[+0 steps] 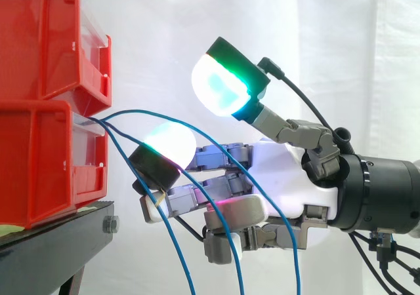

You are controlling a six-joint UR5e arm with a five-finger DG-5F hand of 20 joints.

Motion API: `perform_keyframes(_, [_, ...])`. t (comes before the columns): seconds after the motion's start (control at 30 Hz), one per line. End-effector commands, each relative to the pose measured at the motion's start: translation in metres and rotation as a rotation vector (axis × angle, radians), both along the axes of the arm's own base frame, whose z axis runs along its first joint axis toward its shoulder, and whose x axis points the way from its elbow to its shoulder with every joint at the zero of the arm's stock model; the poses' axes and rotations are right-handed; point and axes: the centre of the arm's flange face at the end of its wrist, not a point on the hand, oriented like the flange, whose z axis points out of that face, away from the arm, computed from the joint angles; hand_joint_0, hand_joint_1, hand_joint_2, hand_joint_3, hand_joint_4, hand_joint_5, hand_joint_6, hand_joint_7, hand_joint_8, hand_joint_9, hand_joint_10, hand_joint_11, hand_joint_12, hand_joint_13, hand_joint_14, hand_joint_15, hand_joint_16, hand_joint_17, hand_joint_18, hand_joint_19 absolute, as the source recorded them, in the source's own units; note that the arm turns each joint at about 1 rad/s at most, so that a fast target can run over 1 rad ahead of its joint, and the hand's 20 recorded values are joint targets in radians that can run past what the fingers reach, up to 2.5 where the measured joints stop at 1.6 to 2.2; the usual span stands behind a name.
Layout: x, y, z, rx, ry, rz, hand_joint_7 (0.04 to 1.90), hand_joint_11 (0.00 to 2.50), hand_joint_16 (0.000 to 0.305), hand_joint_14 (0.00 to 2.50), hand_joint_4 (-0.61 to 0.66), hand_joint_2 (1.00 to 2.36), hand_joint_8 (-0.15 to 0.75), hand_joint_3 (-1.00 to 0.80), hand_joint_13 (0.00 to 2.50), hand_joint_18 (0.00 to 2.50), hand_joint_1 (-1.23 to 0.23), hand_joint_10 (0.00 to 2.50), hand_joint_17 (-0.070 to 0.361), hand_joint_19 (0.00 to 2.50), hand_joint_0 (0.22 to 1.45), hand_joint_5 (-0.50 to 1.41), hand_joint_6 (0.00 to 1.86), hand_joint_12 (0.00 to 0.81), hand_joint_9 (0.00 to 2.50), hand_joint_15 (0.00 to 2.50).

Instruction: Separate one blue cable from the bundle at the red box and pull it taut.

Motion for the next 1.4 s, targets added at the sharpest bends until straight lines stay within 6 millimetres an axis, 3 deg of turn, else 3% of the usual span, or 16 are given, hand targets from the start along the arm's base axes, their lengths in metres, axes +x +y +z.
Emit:
perform_keyframes(0.0, [-0.0002,0.0,-0.0005,0.002,0.003,0.0,0.95,0.88,0.048,0.02,0.23,1.0,0.345,-0.5,1.31,0.92,-0.59,0.02,0.109,0.85,0.55,-0.25,0.9,0.342,0.52,1.26])
perform_keyframes(0.3, [-0.0002,0.0,-0.0005,0.002,0.003,0.0,0.94,0.89,0.05,0.02,0.23,1.0,0.341,-0.5,1.32,0.93,-0.59,0.02,0.113,0.86,0.55,-0.25,0.9,0.343,0.52,1.33])
perform_keyframes(0.37, [-0.0002,0.0,-0.0005,0.002,0.003,0.0,0.93,0.89,0.051,0.01,0.23,1.0,0.341,-0.5,1.44,0.93,-0.59,0.02,0.115,0.87,0.55,-0.25,0.9,0.327,0.53,1.47])
perform_keyframes(0.5, [-0.0002,0.0,-0.0005,0.002,0.003,0.0,0.94,0.9,0.052,0.43,0.23,1.0,0.344,-0.5,1.38,0.95,-0.59,0.02,0.117,0.91,0.55,-0.25,0.9,0.322,0.54,1.36])
perform_keyframes(0.77, [-0.0002,0.0003,-0.0005,0.002,0.003,0.003,0.93,0.97,0.053,0.94,0.23,1.0,0.34,-0.5,1.24,0.98,-0.59,0.02,0.118,0.97,0.55,-0.25,0.9,0.337,0.58,1.41])
perform_keyframes(1.37, [-0.0004,-0.0048,0.0,-0.013,-0.003,-0.006,0.94,1.1,0.052,1.12,0.23,1.0,0.332,-0.5,1.14,0.99,-0.59,0.02,0.117,0.99,0.55,-0.25,0.89,0.351,0.63,1.46])
